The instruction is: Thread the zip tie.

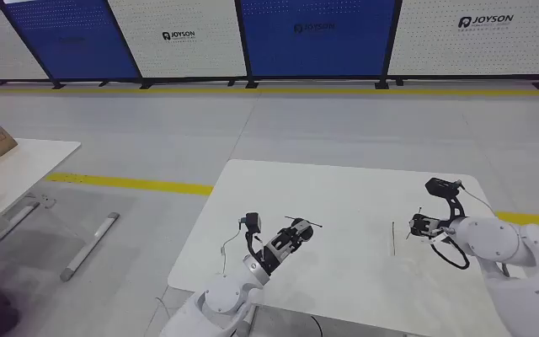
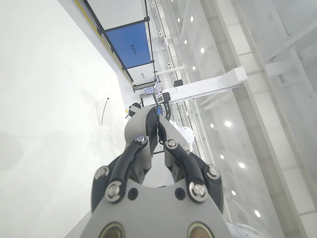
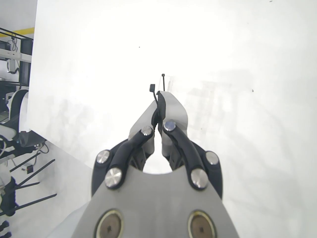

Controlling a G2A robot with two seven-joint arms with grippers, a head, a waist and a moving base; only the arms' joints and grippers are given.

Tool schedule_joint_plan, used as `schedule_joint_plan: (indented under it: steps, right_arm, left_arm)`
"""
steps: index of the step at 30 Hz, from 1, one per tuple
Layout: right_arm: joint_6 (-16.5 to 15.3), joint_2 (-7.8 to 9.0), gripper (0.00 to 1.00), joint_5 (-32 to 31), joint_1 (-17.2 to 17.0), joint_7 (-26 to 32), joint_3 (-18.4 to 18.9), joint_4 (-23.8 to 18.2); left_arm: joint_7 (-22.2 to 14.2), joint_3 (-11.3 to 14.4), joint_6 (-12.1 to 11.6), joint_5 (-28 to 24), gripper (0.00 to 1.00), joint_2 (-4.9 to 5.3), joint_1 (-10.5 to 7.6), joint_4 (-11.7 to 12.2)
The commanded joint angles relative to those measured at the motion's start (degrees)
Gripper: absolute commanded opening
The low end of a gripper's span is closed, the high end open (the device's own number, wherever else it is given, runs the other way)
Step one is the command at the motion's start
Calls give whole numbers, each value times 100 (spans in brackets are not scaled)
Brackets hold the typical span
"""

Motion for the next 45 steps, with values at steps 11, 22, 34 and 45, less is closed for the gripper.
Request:
schedule_joint_plan:
  steps: [11, 22, 34, 45]
  right_arm:
    - [480, -107, 0, 193, -871, -1935, -74, -1321]
    - [821, -159, 0, 29, -1128, -2584, -149, -1582]
    - [797, -183, 0, 276, -1268, -2897, 7, -1743]
    - [487, -134, 0, 502, -1716, -2691, 382, -2519]
  left_arm:
    - [0, 0, 0, 0, 0, 0, 0, 0]
    - [0, 0, 0, 0, 0, 0, 0, 0]
    - [0, 0, 0, 0, 0, 0, 0, 0]
    - [0, 0, 0, 0, 0, 0, 0, 0]
